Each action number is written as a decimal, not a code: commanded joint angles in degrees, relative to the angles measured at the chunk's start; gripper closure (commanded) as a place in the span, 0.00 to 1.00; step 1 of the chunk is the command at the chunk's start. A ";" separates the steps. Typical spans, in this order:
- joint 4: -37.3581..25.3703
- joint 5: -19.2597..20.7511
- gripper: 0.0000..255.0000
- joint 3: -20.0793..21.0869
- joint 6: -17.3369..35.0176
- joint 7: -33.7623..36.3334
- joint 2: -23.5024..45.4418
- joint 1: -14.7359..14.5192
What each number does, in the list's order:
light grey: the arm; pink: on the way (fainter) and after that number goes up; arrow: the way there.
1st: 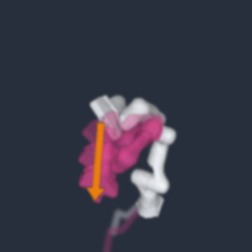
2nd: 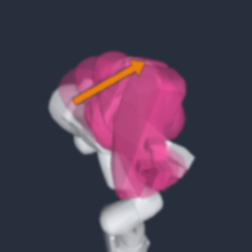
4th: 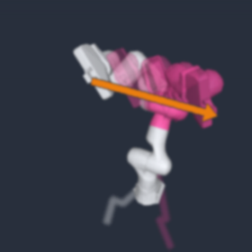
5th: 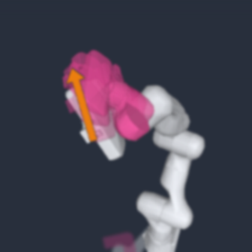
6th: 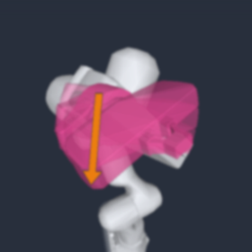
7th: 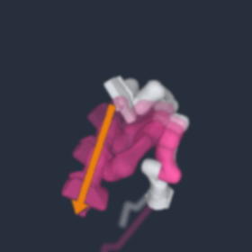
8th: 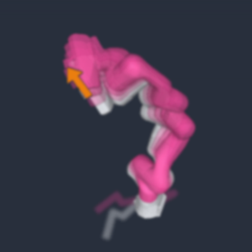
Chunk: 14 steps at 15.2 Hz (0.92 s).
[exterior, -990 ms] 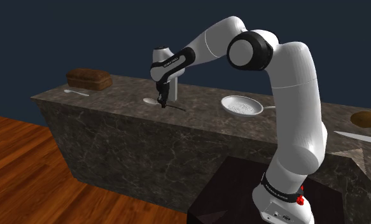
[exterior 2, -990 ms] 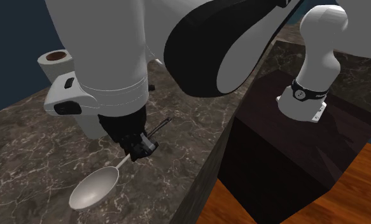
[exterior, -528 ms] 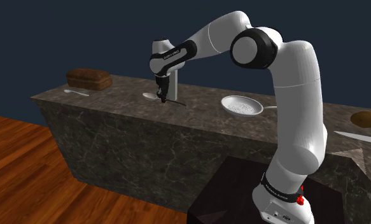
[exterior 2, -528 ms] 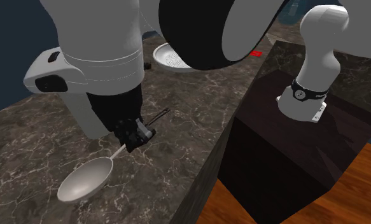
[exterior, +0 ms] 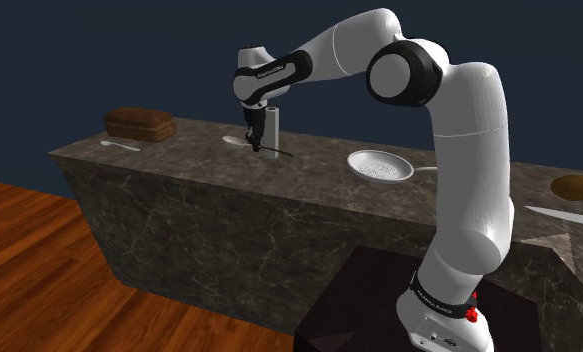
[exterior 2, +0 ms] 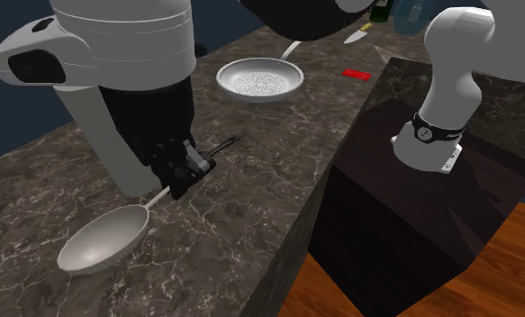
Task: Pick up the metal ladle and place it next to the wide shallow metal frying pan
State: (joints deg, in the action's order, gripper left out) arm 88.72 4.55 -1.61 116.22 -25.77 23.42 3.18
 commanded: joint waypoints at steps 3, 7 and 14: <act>-1.93 -0.07 1.00 0.01 -2.74 -0.24 -0.80 0.00; -4.36 -0.15 1.00 0.02 -5.60 -0.45 -1.24 -0.01; 15.37 0.20 1.00 -0.72 -0.24 -1.92 -15.75 1.14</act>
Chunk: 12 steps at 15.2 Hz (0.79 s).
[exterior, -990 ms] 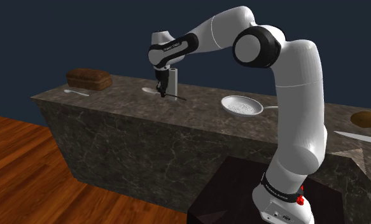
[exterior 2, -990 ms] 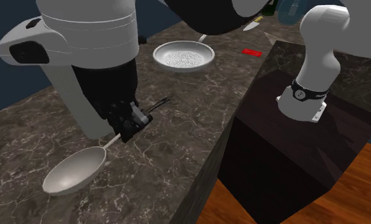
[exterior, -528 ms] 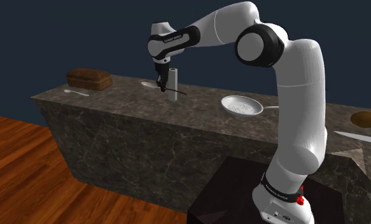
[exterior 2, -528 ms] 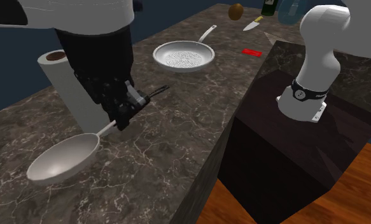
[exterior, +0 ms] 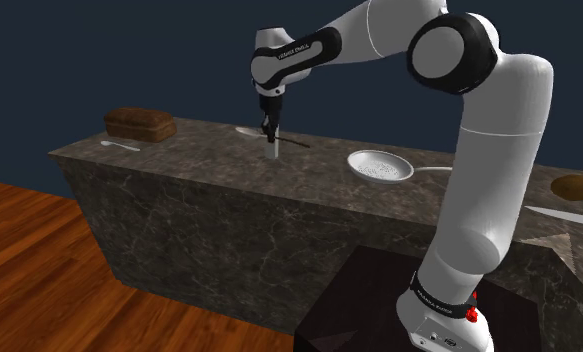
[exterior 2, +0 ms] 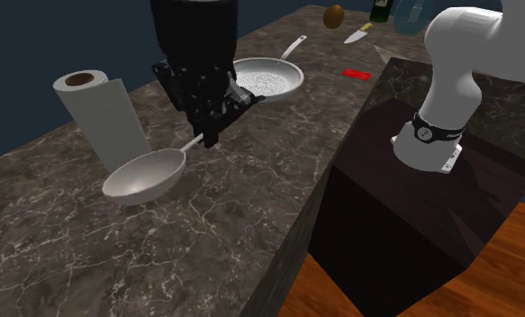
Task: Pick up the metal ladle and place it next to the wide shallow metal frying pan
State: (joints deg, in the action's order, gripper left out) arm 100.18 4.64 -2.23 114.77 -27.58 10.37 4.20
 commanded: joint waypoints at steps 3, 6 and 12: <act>12.31 0.38 1.00 -0.61 3.11 -1.00 -9.29 0.72; 19.92 0.76 1.00 -1.24 4.37 -2.00 -15.73 1.35; 33.31 1.99 1.00 -2.84 5.08 -4.29 -28.63 2.85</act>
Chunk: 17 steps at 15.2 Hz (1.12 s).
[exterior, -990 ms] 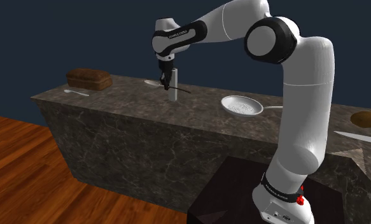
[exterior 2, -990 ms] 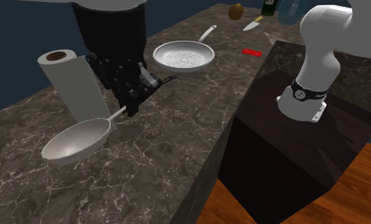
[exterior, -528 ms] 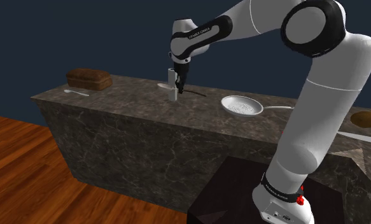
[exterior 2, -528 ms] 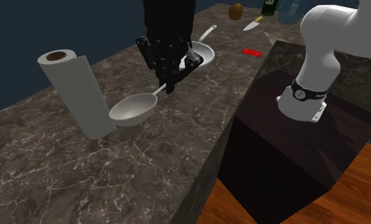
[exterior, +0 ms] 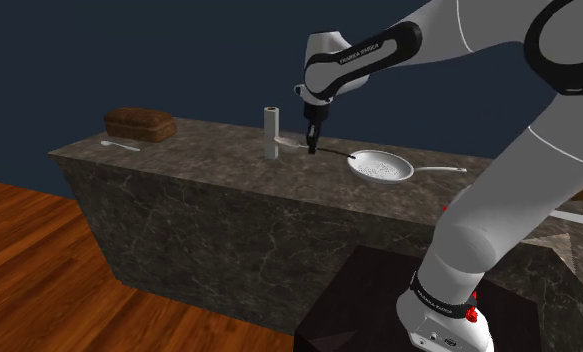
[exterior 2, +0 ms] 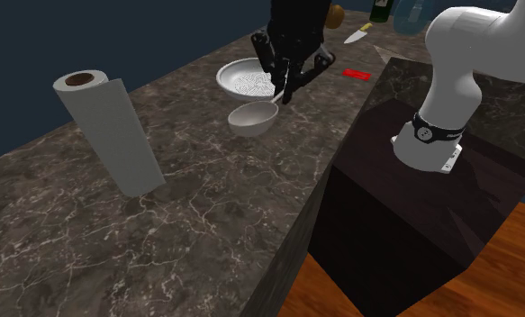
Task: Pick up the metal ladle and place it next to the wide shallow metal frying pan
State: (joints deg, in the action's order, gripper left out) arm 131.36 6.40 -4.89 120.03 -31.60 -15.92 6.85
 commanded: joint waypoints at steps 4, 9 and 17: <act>7.13 0.86 1.00 -0.83 1.14 -1.00 -6.11 0.85; 9.85 1.09 1.00 -1.00 5.29 -0.70 -4.67 0.93; 13.59 1.49 1.00 -1.26 12.15 -0.21 -1.54 1.07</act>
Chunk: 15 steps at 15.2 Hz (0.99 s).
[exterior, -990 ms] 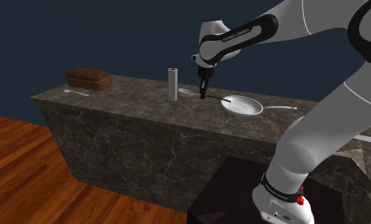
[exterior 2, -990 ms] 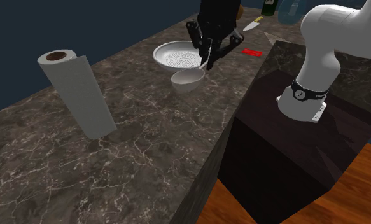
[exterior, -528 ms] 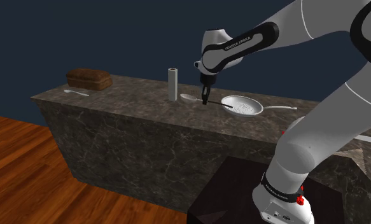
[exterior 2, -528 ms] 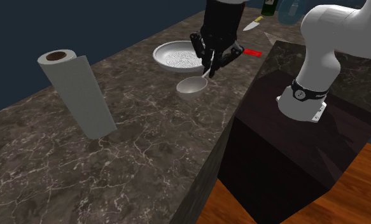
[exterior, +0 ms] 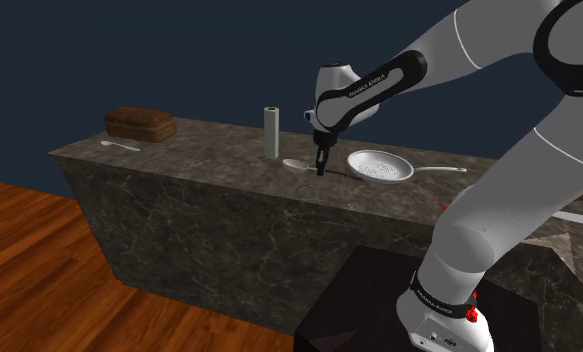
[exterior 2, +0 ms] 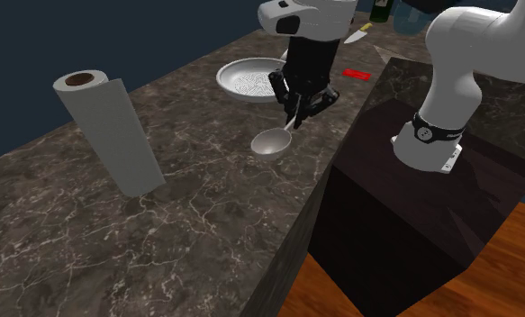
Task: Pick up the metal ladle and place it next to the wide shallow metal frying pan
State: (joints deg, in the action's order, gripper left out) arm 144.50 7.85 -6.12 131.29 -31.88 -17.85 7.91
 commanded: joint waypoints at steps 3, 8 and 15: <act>1.65 0.20 1.00 -0.11 3.51 0.27 1.83 0.07; 3.33 0.47 1.00 -0.25 7.81 0.61 4.45 0.16; 3.33 0.47 1.00 -0.25 7.81 0.61 4.45 0.16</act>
State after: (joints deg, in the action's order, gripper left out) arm 147.83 8.32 -6.37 139.10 -31.27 -13.40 8.08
